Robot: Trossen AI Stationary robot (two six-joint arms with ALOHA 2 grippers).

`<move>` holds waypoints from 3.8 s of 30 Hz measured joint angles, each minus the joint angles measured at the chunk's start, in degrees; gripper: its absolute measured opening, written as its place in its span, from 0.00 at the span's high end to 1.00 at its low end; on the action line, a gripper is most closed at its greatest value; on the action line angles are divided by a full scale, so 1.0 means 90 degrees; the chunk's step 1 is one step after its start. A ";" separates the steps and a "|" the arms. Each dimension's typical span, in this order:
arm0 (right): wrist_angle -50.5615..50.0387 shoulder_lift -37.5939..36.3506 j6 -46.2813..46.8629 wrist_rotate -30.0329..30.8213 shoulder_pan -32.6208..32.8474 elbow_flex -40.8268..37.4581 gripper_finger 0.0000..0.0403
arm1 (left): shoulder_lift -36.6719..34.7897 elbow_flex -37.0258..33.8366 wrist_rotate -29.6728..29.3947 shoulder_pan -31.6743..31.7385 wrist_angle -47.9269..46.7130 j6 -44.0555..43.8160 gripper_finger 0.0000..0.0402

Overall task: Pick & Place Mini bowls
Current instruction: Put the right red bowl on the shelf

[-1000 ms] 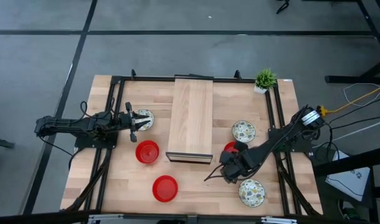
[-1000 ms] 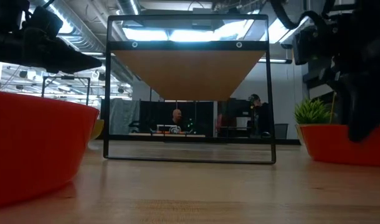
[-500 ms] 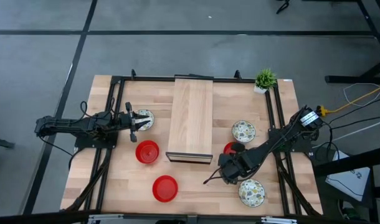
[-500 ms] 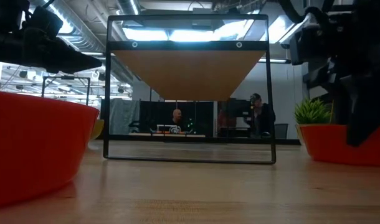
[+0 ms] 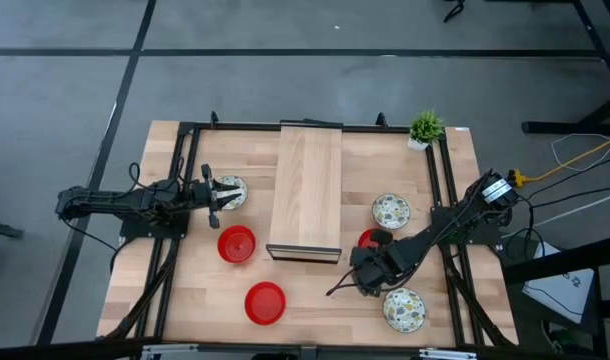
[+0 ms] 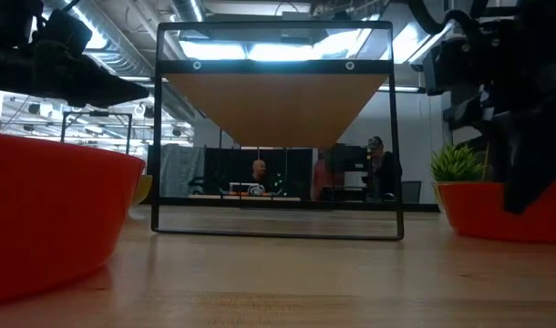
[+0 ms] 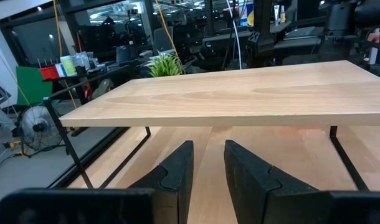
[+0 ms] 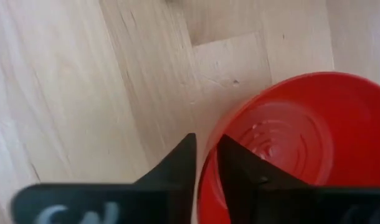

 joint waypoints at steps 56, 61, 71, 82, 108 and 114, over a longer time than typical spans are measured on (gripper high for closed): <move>-0.4089 -0.0168 -0.0528 0.0277 0.0015 0.2770 0.99 | 0.0000 0.0000 -0.0002 0.0000 0.0000 0.0000 0.79; -0.4660 -0.0168 -0.0554 0.0572 0.0015 0.3012 0.99 | 0.0002 -0.0001 0.0000 0.0002 -0.0002 -0.0002 0.79; -0.5034 -0.0168 -0.1153 0.1287 0.0012 0.3673 0.99 | 0.0002 0.0000 0.0000 0.0002 -0.0002 0.0000 0.79; -0.5042 -0.0168 -0.2065 0.1860 -0.0460 0.4223 0.99 | 0.0001 -0.0001 -0.0002 0.0001 -0.0001 -0.0002 0.79; -0.5038 -0.0168 -0.3553 0.1712 -0.2531 0.4396 0.99 | 0.0000 0.0001 0.0000 0.0002 -0.0001 -0.0002 0.79; -0.4919 -0.0168 -0.3741 0.1465 -0.3152 0.4396 0.99 | 0.0001 0.0000 0.0000 0.0000 0.0000 0.0000 0.79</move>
